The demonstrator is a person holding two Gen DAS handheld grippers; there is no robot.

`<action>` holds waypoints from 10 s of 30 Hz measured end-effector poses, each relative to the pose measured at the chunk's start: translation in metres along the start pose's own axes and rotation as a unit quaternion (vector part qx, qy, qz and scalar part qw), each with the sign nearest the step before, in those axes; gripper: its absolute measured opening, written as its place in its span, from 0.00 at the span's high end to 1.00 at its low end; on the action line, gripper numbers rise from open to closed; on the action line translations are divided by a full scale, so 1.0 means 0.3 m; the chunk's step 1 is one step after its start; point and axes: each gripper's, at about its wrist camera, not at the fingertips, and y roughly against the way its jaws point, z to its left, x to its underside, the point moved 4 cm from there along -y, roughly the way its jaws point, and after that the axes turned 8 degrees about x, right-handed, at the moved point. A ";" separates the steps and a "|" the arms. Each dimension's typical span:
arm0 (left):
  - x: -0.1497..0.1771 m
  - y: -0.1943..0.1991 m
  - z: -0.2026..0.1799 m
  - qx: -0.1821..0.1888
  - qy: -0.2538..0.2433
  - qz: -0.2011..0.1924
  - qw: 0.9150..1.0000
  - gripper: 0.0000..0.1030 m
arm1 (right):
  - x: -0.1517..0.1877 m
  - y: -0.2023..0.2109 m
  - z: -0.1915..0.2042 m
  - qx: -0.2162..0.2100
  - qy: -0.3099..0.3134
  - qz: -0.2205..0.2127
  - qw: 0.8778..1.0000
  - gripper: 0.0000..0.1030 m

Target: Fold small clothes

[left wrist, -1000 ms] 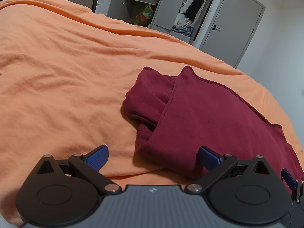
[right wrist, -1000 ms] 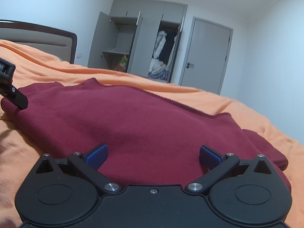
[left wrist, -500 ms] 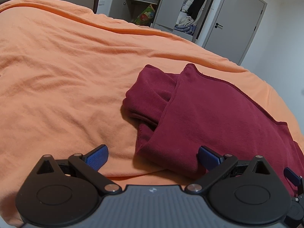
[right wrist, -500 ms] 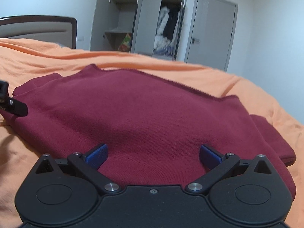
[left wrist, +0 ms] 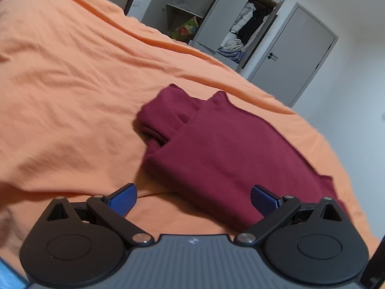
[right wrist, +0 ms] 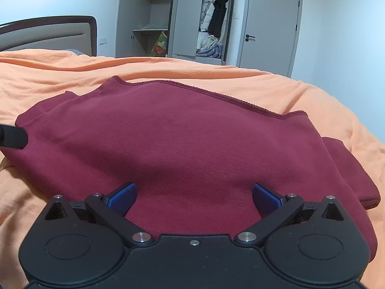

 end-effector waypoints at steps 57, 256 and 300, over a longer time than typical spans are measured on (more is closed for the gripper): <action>-0.073 -0.079 0.021 -0.012 0.031 -0.046 0.998 0.82 | 0.008 0.005 -0.007 0.000 -0.008 -0.014 1.000 0.00; -0.016 -0.549 -0.548 0.080 -0.175 0.111 0.975 0.00 | -0.066 -0.155 -0.637 0.065 -0.081 -0.030 0.994 0.06; 0.122 -0.354 -0.428 0.128 -0.177 0.128 0.968 0.00 | 0.227 0.165 -0.530 0.082 -0.177 -0.047 0.980 0.01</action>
